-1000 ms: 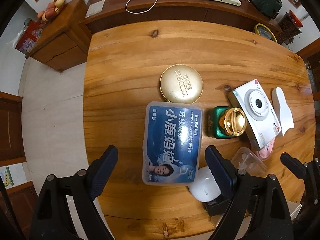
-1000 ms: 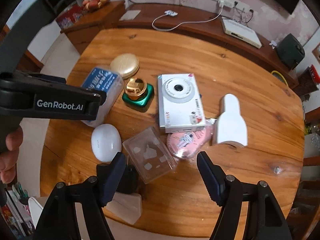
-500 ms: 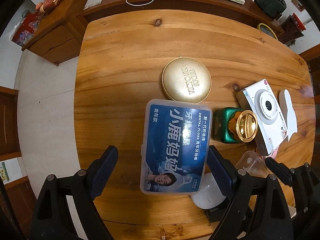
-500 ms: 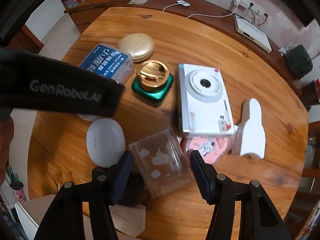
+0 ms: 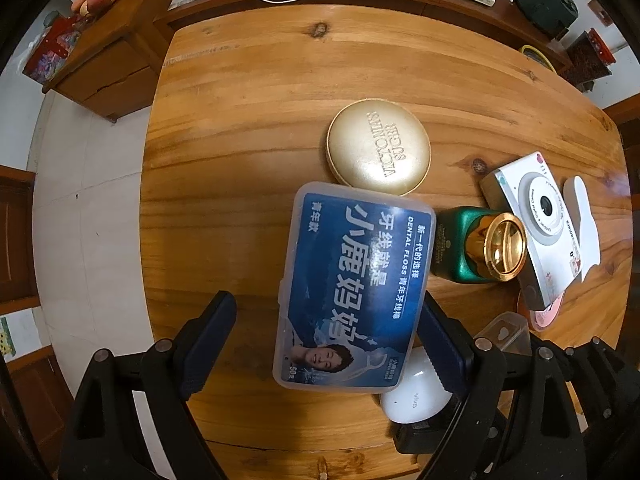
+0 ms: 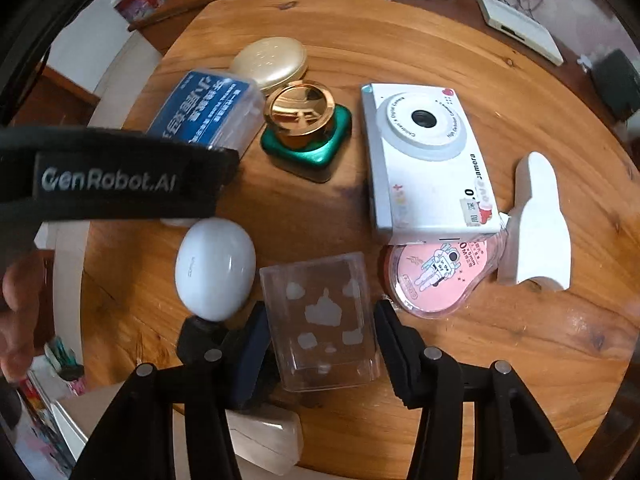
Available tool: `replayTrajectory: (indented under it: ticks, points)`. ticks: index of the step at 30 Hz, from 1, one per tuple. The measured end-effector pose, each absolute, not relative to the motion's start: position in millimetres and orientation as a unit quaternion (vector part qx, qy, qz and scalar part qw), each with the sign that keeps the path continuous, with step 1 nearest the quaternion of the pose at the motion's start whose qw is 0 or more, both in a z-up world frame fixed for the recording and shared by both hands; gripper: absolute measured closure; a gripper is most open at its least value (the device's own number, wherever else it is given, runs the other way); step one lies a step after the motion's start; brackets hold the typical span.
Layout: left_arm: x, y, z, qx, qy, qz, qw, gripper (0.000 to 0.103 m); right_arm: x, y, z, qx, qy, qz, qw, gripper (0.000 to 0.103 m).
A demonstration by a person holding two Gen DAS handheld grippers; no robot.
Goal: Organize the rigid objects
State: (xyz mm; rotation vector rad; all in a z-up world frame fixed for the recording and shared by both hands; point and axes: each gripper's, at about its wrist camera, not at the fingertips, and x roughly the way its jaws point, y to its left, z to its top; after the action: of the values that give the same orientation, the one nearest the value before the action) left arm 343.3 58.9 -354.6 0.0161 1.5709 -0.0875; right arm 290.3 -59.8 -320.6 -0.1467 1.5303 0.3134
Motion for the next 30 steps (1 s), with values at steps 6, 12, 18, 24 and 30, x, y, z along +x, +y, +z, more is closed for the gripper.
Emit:
replayTrajectory:
  ticks: [6, 12, 18, 24, 30]
  points:
    - [342, 61, -356, 0.009, 0.707, -0.026, 0.707, 0.033, 299, -63, -322, -0.048, 0.695, 0.114, 0.708, 0.050]
    - [340, 60, -348, 0.033, 0.693, -0.026, 0.719, 0.035, 300, -77, -321, -0.021, 0.699, 0.097, 0.708, 0.051]
    - [321, 55, -307, 0.051, 0.660, -0.046, 0.748, 0.037, 283, -116, -297, 0.016, 0.678, 0.097, 0.728, 0.051]
    - [288, 57, -250, 0.042, 0.619, -0.090, 0.779, 0.037, 263, -151, -256, 0.055, 0.645, 0.085, 0.758, 0.051]
    - [234, 55, -194, 0.046, 0.576, -0.139, 0.804, 0.037, 225, -151, -208, 0.089, 0.611, 0.080, 0.783, 0.051]
